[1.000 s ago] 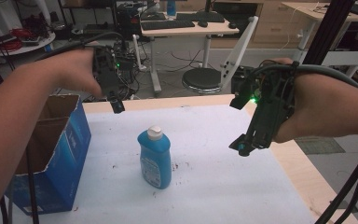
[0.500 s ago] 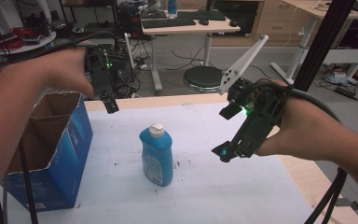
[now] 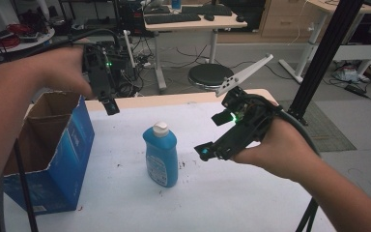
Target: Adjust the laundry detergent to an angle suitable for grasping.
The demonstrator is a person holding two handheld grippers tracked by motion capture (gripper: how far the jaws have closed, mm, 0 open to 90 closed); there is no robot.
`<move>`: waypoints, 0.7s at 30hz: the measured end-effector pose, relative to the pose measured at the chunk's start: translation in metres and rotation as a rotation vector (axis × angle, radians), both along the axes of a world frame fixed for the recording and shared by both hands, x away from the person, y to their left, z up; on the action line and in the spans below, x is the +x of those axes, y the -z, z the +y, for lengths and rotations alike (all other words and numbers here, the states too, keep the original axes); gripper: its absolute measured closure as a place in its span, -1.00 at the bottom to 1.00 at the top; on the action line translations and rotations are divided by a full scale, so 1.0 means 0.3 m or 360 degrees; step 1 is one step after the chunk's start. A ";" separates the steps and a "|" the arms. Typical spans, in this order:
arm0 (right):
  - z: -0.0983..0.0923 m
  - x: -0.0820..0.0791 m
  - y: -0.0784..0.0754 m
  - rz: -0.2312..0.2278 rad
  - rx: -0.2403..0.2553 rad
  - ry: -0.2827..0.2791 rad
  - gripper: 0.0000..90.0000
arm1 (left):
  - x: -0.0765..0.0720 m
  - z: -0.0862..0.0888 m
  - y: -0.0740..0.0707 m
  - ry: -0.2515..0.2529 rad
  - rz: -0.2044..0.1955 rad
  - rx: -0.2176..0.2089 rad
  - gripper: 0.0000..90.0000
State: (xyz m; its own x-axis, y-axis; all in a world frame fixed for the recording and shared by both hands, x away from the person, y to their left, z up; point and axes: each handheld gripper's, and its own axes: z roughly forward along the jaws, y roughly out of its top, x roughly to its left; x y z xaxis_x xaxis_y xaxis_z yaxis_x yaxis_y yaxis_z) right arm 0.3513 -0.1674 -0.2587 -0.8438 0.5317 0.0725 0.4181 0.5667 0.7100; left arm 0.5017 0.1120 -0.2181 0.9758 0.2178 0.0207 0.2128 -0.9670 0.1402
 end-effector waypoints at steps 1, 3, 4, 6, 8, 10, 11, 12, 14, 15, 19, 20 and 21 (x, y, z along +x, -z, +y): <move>0.007 0.006 0.013 0.0010 0.0040 0.0023 -0.98 | -0.002 -0.001 0.002 -0.0001 -0.0002 0.0002 -0.96; 0.031 0.020 0.042 0.0024 0.0065 0.0036 -0.98 | -0.003 -0.001 0.005 0.0001 -0.0003 0.0011 -0.96; 0.040 0.023 0.049 0.0023 0.0056 0.0033 -0.98 | -0.005 0.000 0.005 0.0001 0.0004 0.0018 -0.96; 0.065 0.030 0.068 0.0003 0.0017 0.0041 -0.98 | -0.006 0.002 0.005 0.0001 0.0000 0.0021 -0.96; 0.088 0.036 0.083 0.0011 0.0022 0.0051 -0.98 | -0.007 0.006 0.003 -0.0003 -0.0002 0.0012 -0.96; 0.107 0.043 0.097 0.0005 0.0019 0.0066 -0.98 | -0.007 0.010 0.004 -0.0010 -0.0005 0.0006 -0.96; 0.116 0.046 0.104 0.0006 0.0015 0.0073 -0.98 | -0.007 0.011 0.005 -0.0006 -0.0004 0.0009 -0.96; 0.124 0.050 0.111 0.0000 0.0013 0.0083 -0.98 | -0.008 0.012 0.006 -0.0008 -0.0002 0.0010 -0.96; 0.140 0.057 0.125 0.0003 0.0010 0.0094 -0.98 | -0.009 0.014 0.009 -0.0011 -0.0001 0.0010 -0.96; 0.148 0.059 0.131 0.0016 0.0017 0.0102 -0.98 | -0.009 0.014 0.010 -0.0005 0.0001 0.0012 -0.96; 0.178 0.064 0.156 -0.0010 0.0006 0.0114 -0.98 | -0.010 0.017 0.013 -0.0008 0.0000 0.0011 -0.96; 0.186 0.064 0.163 -0.0020 0.0005 0.0115 -0.98 | -0.010 0.019 0.014 -0.0013 0.0002 0.0013 -0.96; 0.193 0.065 0.170 -0.0021 0.0008 0.0116 -0.98 | -0.010 0.020 0.014 -0.0015 0.0001 0.0013 -0.96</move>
State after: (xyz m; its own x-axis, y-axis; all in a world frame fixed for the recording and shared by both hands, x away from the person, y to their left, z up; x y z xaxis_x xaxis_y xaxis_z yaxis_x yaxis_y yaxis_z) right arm 0.3708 -0.1095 -0.3097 -0.8039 0.5913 0.0647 0.4487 0.5313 0.7186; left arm 0.4987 0.1180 -0.2223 0.9738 0.2265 0.0220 0.2217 -0.9661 0.1322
